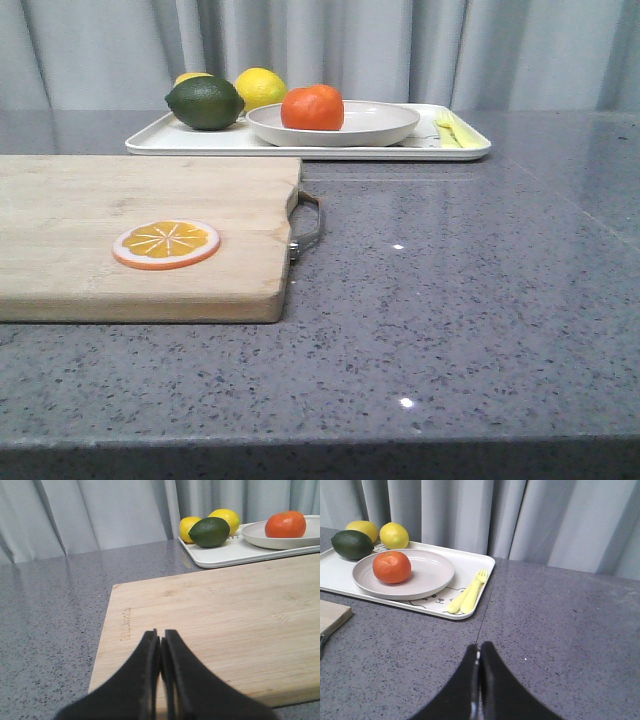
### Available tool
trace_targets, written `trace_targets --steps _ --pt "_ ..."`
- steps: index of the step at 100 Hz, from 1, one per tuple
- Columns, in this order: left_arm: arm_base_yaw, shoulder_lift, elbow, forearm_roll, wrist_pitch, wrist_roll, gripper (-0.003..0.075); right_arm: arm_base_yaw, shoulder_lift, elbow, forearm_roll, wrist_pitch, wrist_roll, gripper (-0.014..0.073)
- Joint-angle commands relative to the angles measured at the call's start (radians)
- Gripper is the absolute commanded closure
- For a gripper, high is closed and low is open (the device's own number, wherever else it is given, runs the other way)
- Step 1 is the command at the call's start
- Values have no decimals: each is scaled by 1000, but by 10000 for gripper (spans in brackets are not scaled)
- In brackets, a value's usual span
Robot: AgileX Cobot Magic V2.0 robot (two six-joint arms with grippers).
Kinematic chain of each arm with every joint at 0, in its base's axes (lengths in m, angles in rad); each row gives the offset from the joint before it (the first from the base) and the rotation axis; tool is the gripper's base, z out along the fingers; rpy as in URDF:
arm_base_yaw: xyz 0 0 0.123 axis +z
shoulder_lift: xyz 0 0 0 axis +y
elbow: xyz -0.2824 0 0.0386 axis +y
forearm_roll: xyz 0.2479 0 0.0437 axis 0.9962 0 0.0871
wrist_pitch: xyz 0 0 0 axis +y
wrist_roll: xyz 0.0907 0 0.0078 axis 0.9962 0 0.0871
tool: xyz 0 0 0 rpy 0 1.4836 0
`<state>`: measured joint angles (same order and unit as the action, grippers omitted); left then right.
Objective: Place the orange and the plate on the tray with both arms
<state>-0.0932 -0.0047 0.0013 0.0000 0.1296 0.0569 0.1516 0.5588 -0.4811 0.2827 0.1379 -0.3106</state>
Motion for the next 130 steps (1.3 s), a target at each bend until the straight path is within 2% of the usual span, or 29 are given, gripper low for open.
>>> trace_targets --steps 1,29,38,53,62,81,107,130 --pt "1 -34 9 -8 -75 -8 741 0 -2 -27 -9 -81 -9 694" --pt "1 -34 9 -8 -75 -8 741 21 -5 42 -22 -150 -4 694" --pt "1 -34 9 -8 -75 -8 741 21 -29 69 -94 -162 35 694" --pt "1 -34 9 -8 -75 -8 741 21 -133 134 -283 -167 187 694" --pt "1 -34 9 -8 -75 -8 741 20 -209 188 -339 -168 239 694" --pt "1 -34 9 -8 -75 -8 741 14 -370 326 -344 -167 239 694" --pt "1 -34 9 -8 -75 -8 741 -53 -587 482 -344 -168 242 694" --pt "1 -34 9 -8 -75 -8 741 -57 -577 487 -346 -144 256 694"
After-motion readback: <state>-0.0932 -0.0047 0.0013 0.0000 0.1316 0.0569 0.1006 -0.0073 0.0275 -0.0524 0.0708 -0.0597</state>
